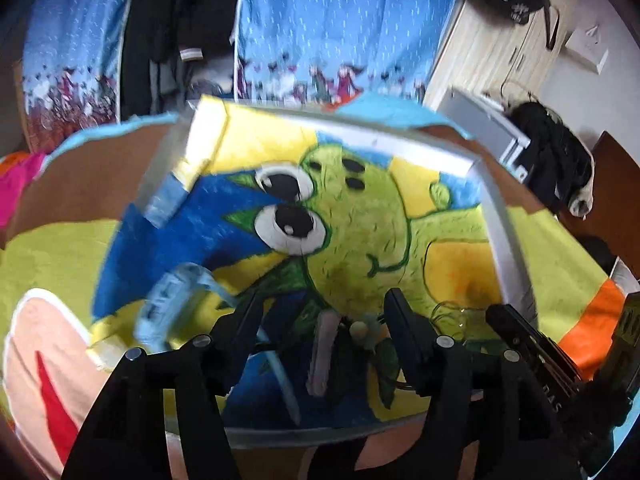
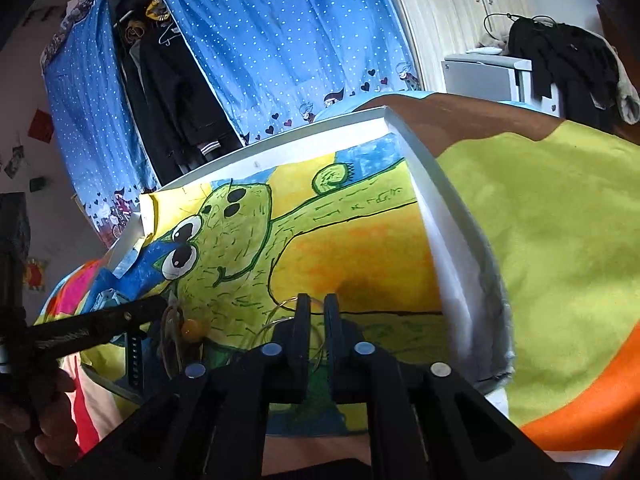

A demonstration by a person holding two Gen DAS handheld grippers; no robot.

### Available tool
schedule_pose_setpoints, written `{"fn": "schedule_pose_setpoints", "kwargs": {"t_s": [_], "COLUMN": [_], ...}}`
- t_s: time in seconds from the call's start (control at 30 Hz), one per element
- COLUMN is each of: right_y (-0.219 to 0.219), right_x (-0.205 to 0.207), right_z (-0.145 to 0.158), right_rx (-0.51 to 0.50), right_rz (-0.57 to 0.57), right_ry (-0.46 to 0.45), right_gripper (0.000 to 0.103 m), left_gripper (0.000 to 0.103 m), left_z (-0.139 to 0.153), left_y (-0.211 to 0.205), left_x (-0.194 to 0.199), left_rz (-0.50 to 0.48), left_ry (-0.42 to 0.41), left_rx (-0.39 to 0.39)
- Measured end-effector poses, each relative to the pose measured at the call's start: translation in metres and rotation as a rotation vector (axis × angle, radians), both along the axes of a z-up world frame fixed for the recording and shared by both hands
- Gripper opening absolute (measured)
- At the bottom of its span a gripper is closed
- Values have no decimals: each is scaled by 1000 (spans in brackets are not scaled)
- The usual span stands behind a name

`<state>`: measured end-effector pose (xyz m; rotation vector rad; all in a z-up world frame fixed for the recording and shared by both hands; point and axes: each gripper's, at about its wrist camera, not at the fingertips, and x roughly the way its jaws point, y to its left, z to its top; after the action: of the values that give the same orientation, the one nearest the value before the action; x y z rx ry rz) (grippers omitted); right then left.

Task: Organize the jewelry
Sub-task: 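Carry the keychain and rings with both tools into the tray and release, then withdraw both tools from the tray back over the remaining pile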

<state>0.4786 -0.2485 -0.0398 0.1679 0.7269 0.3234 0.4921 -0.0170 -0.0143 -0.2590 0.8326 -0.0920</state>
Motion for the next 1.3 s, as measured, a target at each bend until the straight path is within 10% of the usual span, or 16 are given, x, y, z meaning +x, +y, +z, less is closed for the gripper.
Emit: {"fn": "schedule_pose_setpoints", "kwargs": {"t_s": [0.47,1.3], "right_y": [-11,-5], "right_x": [-94,-301], "right_z": [85,71], "right_rx": [2,-123], "right_rz": [-1,-180], "right_ry": [-237,-272], "right_gripper": [102,103], "left_gripper": [102,102], "left_z": [76,15], "left_y": [15,-3], "left_x": [-133,-328], "left_rz": [102,93], "left_ry": [-232,-219], "left_rx": [26,106]}}
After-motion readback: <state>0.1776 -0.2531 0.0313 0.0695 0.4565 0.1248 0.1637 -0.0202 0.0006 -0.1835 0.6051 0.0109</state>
